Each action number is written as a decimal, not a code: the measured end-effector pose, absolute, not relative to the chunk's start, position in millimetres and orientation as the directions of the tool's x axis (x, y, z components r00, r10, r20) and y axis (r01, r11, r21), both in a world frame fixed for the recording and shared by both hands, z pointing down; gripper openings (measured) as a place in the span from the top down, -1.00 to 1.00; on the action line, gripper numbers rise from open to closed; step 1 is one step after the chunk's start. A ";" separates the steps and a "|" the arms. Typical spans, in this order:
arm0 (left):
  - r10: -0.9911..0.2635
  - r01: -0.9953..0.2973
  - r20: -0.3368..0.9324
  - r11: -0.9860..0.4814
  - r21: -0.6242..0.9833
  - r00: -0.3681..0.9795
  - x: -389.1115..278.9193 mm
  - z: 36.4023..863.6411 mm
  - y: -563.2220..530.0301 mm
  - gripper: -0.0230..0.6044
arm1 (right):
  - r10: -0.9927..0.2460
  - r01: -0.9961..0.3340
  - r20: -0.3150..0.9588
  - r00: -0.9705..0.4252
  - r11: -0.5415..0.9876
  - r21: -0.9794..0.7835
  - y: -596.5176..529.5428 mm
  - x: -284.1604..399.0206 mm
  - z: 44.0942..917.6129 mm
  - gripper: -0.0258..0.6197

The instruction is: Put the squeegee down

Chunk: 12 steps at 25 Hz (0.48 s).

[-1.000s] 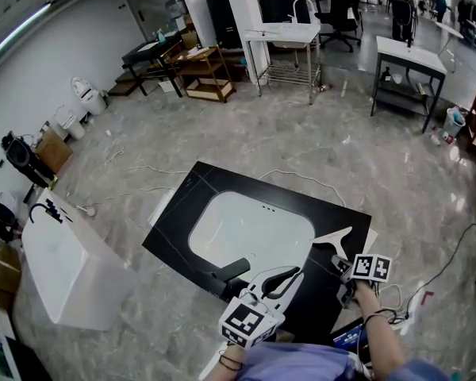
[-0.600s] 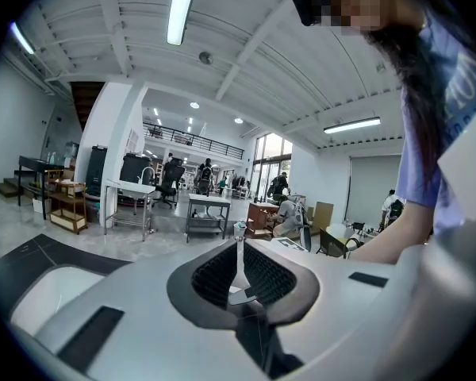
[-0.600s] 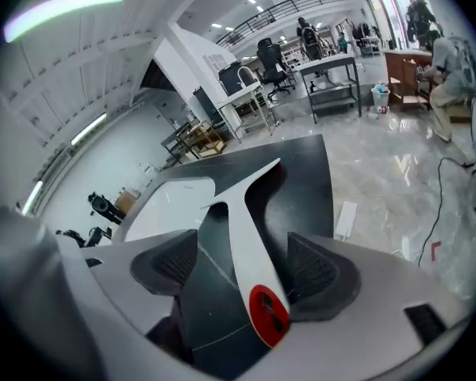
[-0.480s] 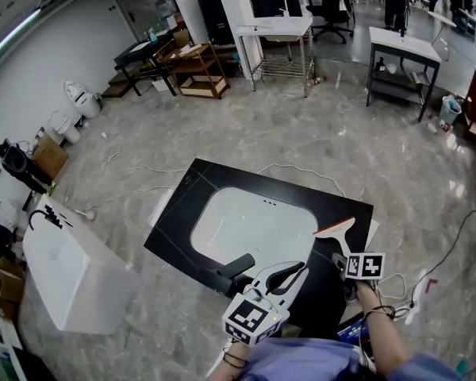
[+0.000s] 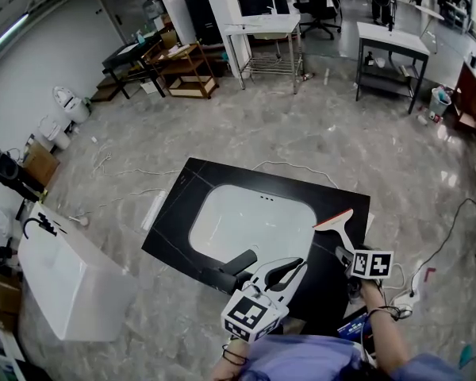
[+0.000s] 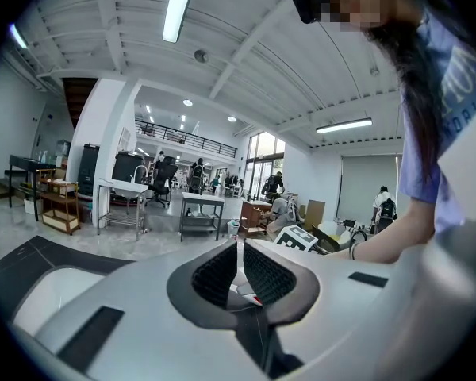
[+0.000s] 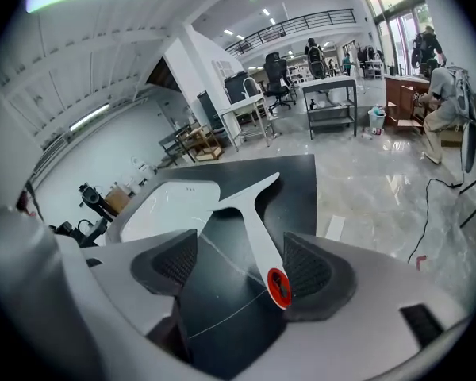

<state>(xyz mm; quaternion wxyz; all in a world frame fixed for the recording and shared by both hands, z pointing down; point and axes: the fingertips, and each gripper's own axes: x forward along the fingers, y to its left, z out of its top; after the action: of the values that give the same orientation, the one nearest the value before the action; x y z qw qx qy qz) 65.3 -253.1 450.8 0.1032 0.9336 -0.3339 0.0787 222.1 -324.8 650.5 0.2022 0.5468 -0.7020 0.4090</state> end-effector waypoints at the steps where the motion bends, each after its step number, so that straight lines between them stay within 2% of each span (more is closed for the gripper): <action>1: -0.604 -0.636 0.215 -0.759 0.139 0.768 63.6 450.9 -251.9 0.84 | -0.615 -0.932 0.722 -0.317 0.063 -0.356 -324.2 221.5 644.5 -0.14; 12: -0.564 -0.590 0.183 -0.793 0.151 0.805 34.7 450.1 -235.7 0.84 | -0.733 -0.881 0.562 -0.383 0.107 -0.461 -295.6 178.3 557.4 -0.14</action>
<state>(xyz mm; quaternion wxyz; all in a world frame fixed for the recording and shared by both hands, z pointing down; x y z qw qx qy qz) 34.7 -235.7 450.1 0.1008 0.9447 -0.3054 0.0645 178.3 -295.6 557.4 0.0965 0.5468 -0.7376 0.3841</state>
